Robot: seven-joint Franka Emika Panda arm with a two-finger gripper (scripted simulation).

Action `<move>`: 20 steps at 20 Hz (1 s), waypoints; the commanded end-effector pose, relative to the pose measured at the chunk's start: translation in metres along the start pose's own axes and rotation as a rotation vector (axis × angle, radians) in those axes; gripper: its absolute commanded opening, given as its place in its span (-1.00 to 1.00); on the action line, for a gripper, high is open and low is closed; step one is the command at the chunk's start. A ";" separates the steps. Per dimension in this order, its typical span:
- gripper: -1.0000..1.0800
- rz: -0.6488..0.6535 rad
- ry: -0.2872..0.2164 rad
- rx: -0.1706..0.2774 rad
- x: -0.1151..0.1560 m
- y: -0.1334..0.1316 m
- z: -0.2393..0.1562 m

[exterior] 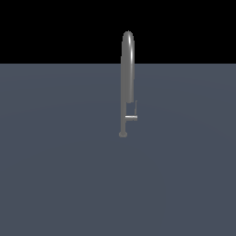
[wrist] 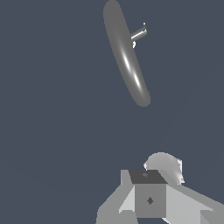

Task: Turn on the faucet by rotating a designated handle.

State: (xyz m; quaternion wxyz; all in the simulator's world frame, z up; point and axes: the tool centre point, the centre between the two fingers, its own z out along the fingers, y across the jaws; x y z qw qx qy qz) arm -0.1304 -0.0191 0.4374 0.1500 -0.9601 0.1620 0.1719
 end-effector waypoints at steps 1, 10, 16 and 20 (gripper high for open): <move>-1.00 0.035 -0.037 0.036 0.016 -0.001 0.002; -1.00 0.163 -0.174 0.169 0.071 -0.001 0.012; -1.00 0.252 -0.270 0.263 0.109 0.002 0.024; -1.00 0.314 -0.337 0.328 0.134 0.006 0.035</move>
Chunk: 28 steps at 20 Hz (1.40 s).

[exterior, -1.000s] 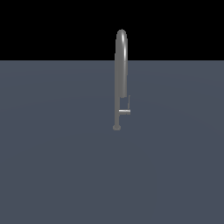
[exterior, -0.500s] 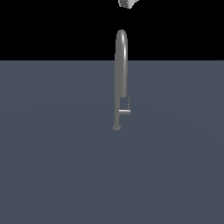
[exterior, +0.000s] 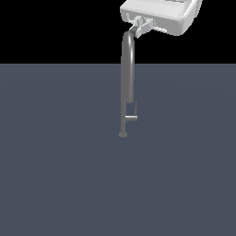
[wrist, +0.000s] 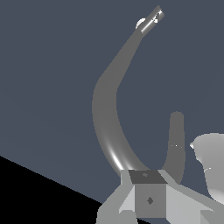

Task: Turn on the faucet by rotating a designated handle.

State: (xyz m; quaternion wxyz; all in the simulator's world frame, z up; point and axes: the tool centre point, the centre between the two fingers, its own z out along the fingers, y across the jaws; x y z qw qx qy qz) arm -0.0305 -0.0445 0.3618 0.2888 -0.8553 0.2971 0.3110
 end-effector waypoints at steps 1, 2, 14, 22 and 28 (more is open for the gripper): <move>-1.00 0.039 -0.044 0.042 0.017 -0.001 0.002; -1.00 0.055 -0.061 0.059 0.025 -0.001 0.003; -1.00 0.272 -0.296 0.288 0.115 0.003 0.026; -1.00 0.424 -0.457 0.445 0.172 0.013 0.057; -1.00 0.505 -0.541 0.528 0.199 0.019 0.078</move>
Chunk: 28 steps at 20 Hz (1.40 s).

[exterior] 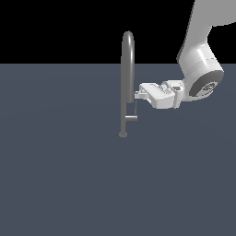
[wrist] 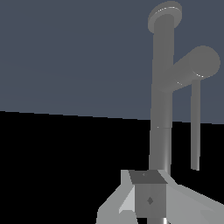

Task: Turn on the faucet by rotating a designated handle.

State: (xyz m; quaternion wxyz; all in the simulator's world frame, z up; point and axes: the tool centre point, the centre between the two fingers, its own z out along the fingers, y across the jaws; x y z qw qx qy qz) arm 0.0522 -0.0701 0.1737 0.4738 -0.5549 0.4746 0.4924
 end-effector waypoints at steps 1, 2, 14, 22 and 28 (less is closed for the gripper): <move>-1.00 0.028 -0.030 0.030 0.012 -0.001 0.002; -1.00 0.036 -0.039 0.039 0.015 -0.001 0.002; -1.00 0.060 -0.064 0.064 0.026 -0.002 0.005; -1.00 0.060 -0.064 0.064 0.019 0.014 0.006; -1.00 0.060 -0.064 0.064 0.013 0.027 0.007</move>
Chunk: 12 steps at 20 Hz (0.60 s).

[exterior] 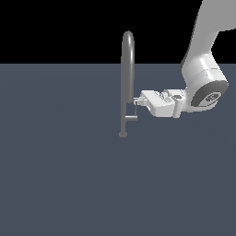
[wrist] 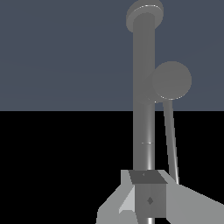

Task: Turn on the faucet by rotating a designated handle.

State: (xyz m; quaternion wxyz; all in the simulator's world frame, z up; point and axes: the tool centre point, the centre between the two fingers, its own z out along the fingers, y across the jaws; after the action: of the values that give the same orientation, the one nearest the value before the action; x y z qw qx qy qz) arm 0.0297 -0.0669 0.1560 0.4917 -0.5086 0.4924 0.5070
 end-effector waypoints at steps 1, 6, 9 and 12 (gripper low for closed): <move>-1.00 0.000 0.000 0.000 0.000 0.000 0.000; -1.00 0.000 -0.001 -0.001 0.001 0.015 0.000; -1.00 0.000 -0.002 -0.002 0.001 0.024 0.000; -1.00 0.000 -0.002 -0.002 0.002 0.034 0.000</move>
State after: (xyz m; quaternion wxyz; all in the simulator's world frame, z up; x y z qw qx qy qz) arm 0.0055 -0.0676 0.1574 0.4942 -0.5118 0.4908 0.5030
